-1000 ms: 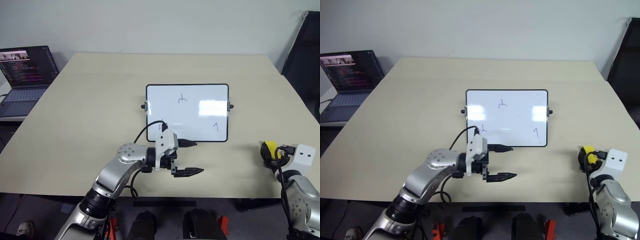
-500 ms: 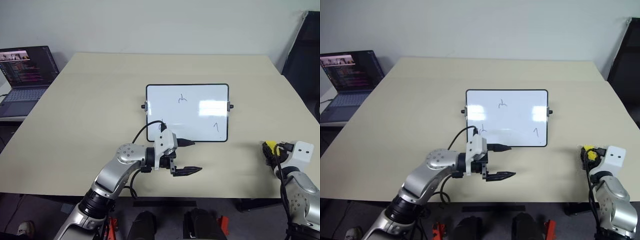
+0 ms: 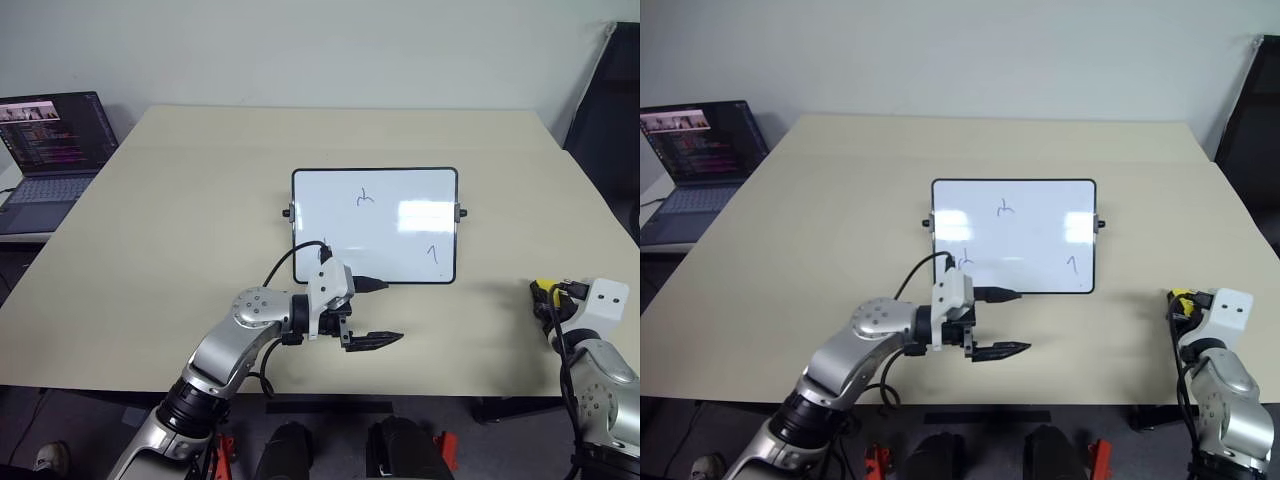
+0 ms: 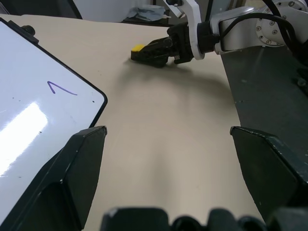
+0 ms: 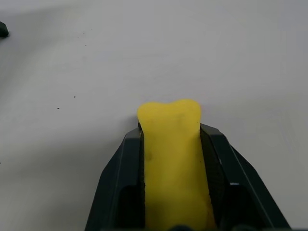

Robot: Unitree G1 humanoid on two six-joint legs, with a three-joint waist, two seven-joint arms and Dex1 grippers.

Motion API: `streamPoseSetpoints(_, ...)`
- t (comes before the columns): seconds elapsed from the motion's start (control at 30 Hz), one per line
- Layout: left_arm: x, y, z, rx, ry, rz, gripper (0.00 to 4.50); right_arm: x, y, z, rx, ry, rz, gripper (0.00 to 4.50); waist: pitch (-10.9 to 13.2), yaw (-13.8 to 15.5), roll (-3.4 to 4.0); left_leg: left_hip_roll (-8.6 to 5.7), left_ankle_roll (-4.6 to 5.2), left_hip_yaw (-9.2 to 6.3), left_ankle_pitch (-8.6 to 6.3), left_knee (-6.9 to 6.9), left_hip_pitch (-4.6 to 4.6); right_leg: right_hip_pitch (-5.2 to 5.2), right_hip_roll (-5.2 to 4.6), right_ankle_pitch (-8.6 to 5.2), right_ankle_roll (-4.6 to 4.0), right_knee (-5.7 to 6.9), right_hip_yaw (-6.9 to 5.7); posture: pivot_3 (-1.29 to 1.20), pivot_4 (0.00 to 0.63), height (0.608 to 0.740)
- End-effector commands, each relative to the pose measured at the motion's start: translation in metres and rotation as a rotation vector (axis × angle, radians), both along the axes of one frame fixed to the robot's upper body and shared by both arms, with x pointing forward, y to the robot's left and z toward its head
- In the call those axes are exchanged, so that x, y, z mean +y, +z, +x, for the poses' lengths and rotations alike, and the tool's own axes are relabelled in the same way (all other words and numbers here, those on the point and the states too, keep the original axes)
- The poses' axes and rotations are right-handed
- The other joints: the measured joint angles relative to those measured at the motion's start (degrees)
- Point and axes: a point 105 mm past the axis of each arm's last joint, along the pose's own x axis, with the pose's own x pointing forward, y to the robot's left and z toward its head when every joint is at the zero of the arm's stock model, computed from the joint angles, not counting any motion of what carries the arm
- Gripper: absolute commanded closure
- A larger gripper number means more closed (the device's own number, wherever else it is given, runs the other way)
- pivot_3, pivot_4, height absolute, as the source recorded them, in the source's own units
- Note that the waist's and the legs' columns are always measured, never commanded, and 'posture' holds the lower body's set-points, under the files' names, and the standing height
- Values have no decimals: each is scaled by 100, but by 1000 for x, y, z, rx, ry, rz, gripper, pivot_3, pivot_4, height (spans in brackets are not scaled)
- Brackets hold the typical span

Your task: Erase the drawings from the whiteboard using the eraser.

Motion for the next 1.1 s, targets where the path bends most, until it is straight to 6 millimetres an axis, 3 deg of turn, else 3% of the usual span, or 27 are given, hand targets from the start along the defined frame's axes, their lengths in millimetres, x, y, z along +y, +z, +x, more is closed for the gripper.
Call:
streamPoseSetpoints(0.03, 1, 12, 5, -83, 33, -20, 0, 24, 30, 5, -121, 117, -94, 3325, 0, -1, 2, 0, 0, 0, 0, 0, 0, 0, 0, 0, 0, 0, 0, 0, 150, 740)
streamPoseSetpoints(0.27, 14, 9, 44, -206, 223, 51, 0, 66, 45, 10, -219, 292, -205, 3325, 0, 5, 1, -1, 0, -2, 0, 3, 0, 0, 2, 1, 2, 2, -1, 0, 150, 740)
streamPoseSetpoints(0.53, 21, 5, 63, -266, 301, 92, 0, 112, 57, 17, -326, 477, -263, 3325, 0, 2, 1, 0, 0, -1, 0, 0, -1, -1, 1, 1, 2, -2, -1, 0, 150, 740)
streamPoseSetpoints(0.7, 20, 7, 73, -290, 322, 99, 0, 141, 58, 31, -364, 545, -246, 3325, 1, 1, 0, 0, 0, -4, 1, 5, 3, -1, 3, 2, 1, 10, -3, 0, 150, 740)
streamPoseSetpoints(0.93, 19, 6, 73, -292, 322, 98, 0, 159, 63, 48, -391, 589, -252, 3325, 1, 6, 0, 0, 0, -4, 1, 4, 0, -4, 2, 2, 1, 12, -4, 0, 150, 740)
streamPoseSetpoints(1.1, 18, 7, 71, -285, 326, 81, 0, 156, 49, 55, -317, 589, -302, 3325, 1, 6, 0, -1, 0, -3, 1, 6, 1, -4, 0, 2, 0, 16, -2, 0, 150, 740)
